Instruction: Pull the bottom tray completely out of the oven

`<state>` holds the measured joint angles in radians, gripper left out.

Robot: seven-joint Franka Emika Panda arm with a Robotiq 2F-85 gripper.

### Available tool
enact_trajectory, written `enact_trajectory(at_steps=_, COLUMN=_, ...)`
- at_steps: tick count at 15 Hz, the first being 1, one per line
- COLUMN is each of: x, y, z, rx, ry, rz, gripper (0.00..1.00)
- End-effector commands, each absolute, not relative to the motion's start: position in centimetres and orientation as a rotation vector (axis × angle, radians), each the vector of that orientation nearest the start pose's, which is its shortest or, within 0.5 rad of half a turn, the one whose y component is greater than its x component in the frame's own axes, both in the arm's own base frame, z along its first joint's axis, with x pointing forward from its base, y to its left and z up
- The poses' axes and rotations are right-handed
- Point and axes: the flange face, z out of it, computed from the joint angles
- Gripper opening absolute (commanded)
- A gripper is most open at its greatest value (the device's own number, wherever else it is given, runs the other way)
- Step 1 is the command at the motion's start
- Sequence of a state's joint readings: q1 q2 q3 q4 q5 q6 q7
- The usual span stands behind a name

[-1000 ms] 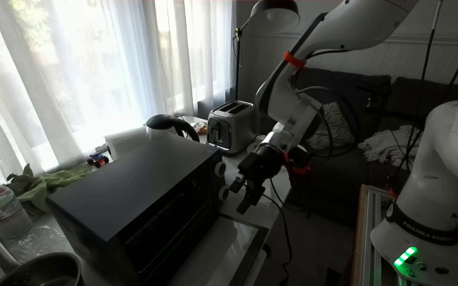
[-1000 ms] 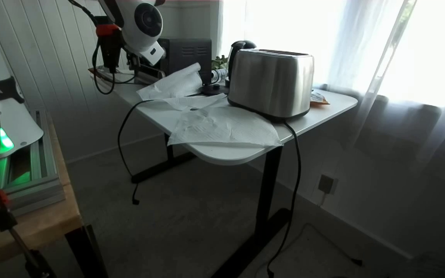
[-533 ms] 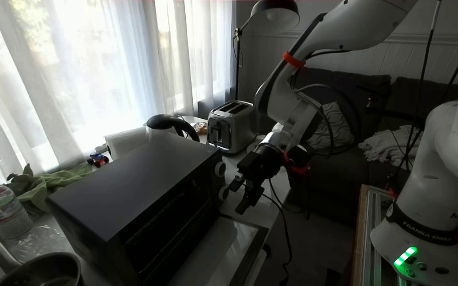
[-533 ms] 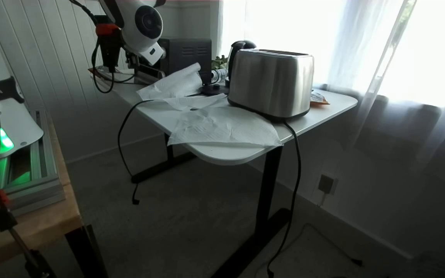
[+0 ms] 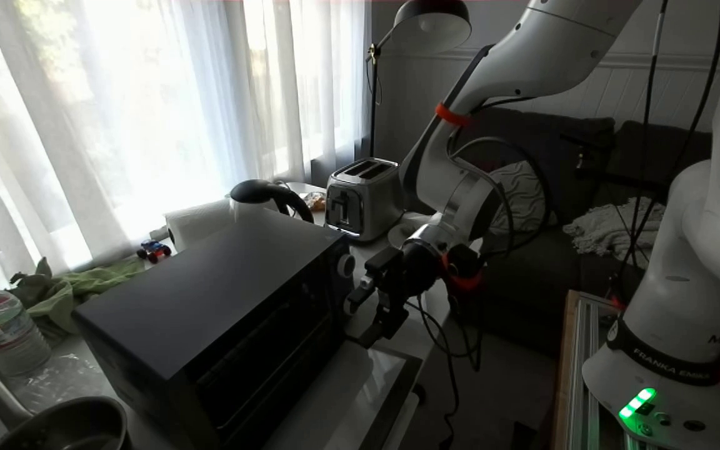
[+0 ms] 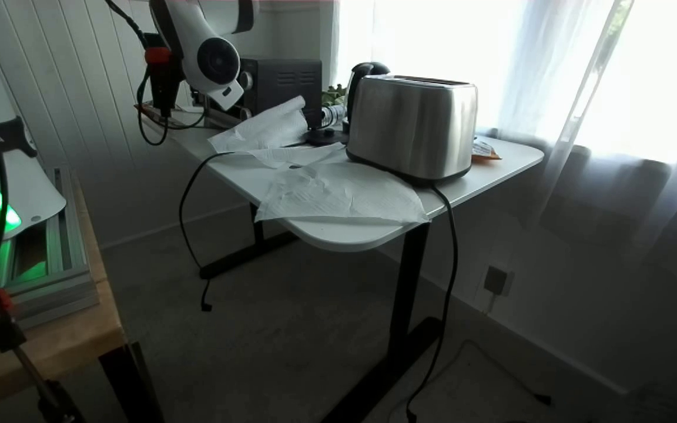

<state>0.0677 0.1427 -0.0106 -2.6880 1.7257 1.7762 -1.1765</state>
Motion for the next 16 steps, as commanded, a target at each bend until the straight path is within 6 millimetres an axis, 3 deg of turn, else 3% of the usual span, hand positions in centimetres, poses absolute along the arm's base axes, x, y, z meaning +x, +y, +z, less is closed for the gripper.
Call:
enact_trajectory(at_steps=1, x=37.3, y=10.9, z=18.1, rx=-1.673, ry=0.283, rz=-0.154, gripper=1.0)
enact_trajectory(at_steps=11, x=38.9, y=11.1, z=16.1, rx=-1.691, ry=0.391, rz=-0.316, gripper=1.0)
enact_trajectory(at_steps=16, x=39.9, y=11.8, z=15.5, rx=-1.727, ry=0.337, rz=-0.356, gripper=1.0)
